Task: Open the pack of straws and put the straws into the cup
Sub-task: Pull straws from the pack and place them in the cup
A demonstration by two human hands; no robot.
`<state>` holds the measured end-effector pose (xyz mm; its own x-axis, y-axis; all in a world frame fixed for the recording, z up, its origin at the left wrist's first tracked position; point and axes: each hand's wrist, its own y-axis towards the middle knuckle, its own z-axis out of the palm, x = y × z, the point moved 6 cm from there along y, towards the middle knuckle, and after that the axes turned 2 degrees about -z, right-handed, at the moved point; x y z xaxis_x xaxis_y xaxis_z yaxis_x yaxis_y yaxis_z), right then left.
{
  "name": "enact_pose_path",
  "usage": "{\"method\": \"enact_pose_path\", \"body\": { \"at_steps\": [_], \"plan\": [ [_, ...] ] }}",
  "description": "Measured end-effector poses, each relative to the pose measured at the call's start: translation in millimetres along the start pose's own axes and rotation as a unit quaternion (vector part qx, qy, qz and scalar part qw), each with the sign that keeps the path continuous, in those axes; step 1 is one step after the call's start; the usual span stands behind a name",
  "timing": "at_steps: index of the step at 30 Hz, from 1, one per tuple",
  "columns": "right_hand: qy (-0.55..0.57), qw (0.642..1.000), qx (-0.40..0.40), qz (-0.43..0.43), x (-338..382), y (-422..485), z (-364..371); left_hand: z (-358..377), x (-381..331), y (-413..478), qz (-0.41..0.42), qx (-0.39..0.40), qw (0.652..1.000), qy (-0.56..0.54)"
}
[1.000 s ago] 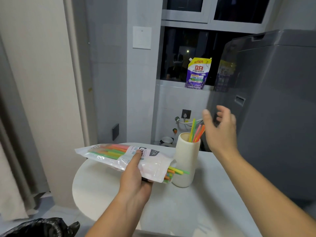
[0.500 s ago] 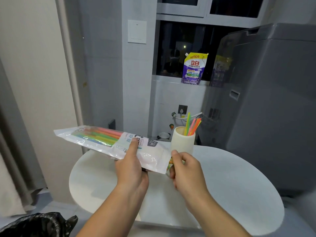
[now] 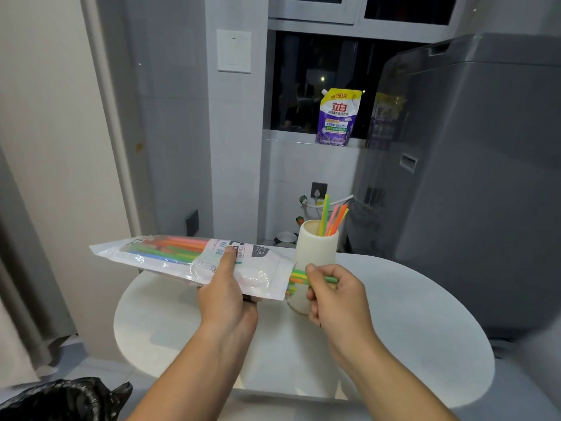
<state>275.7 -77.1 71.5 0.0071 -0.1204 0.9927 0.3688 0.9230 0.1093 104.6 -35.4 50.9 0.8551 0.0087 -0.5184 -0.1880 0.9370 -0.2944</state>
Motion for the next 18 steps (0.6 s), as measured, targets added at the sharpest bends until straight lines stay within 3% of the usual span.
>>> {"method": "enact_pose_path", "body": {
  "at_steps": [4, 8, 13, 18],
  "plan": [
    [0.118, 0.992, -0.043, 0.007, 1.7, 5.3, -14.5, 1.4, -5.1, 1.6, -0.009, 0.022, 1.000, -0.004],
    [0.225, 0.972, -0.001, 0.060, -7.3, -2.0, 2.7, -1.1, -1.0, -0.6, -0.026, 0.004, 1.000, 0.001],
    [0.249, 0.964, 0.017, 0.092, -12.3, -7.7, 20.6, -1.9, 6.6, -3.0, -0.035, -0.007, 0.999, 0.008],
    [0.260, 0.960, -0.035, 0.094, -12.6, -2.2, 13.7, -0.4, 4.6, -3.9, -0.033, -0.004, 0.999, -0.002]
  ]
}}
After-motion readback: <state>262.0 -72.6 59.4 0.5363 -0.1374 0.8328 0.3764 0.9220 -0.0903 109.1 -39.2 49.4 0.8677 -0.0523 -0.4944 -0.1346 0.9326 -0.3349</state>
